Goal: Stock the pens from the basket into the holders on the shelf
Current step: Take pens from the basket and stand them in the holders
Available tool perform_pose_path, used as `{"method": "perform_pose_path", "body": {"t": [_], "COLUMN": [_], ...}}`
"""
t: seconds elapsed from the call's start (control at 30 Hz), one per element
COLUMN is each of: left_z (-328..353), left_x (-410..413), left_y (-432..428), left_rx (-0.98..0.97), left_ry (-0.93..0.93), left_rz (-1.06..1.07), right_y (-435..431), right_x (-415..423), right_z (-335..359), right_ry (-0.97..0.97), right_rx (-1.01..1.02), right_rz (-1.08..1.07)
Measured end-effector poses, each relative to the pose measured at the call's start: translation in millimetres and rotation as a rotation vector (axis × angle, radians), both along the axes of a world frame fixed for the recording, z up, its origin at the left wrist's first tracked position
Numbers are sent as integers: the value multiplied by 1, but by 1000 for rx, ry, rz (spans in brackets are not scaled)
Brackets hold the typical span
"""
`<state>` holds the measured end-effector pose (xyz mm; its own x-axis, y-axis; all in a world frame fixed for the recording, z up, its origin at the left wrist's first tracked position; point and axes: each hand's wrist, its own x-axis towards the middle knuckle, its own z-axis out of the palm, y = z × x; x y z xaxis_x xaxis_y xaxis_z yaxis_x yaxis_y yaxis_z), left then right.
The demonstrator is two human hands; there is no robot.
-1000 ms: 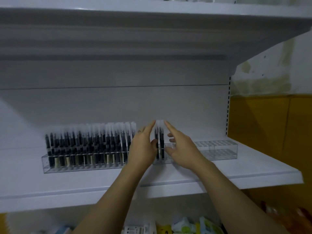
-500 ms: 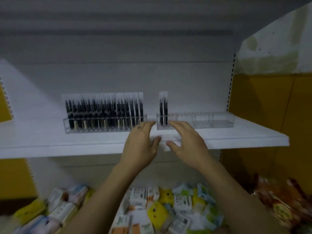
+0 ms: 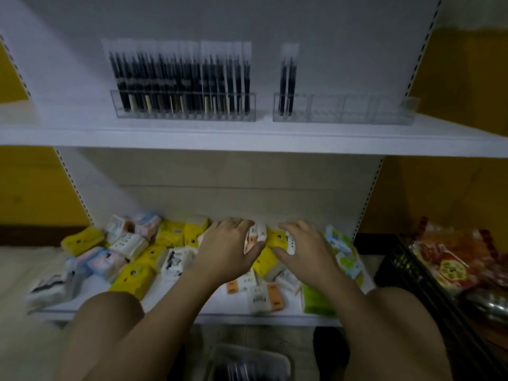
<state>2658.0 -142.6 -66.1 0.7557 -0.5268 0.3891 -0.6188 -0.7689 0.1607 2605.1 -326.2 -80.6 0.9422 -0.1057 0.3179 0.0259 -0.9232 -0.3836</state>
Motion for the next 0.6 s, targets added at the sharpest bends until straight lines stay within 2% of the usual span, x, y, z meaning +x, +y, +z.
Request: {"method": "perform_pose_path", "body": {"t": [0.37, 0.6], "left_z": [-128, -187], "left_x": [-3, -10], "left_y": [13, 24], "left_rx": [149, 179], "left_ry": [368, 528], "left_rz": [75, 102], "right_y": [10, 26], "right_x": [2, -1], "right_z": [-127, -188], "right_ry": [391, 637], "right_rx": [-14, 32], "right_rz": [20, 79]}}
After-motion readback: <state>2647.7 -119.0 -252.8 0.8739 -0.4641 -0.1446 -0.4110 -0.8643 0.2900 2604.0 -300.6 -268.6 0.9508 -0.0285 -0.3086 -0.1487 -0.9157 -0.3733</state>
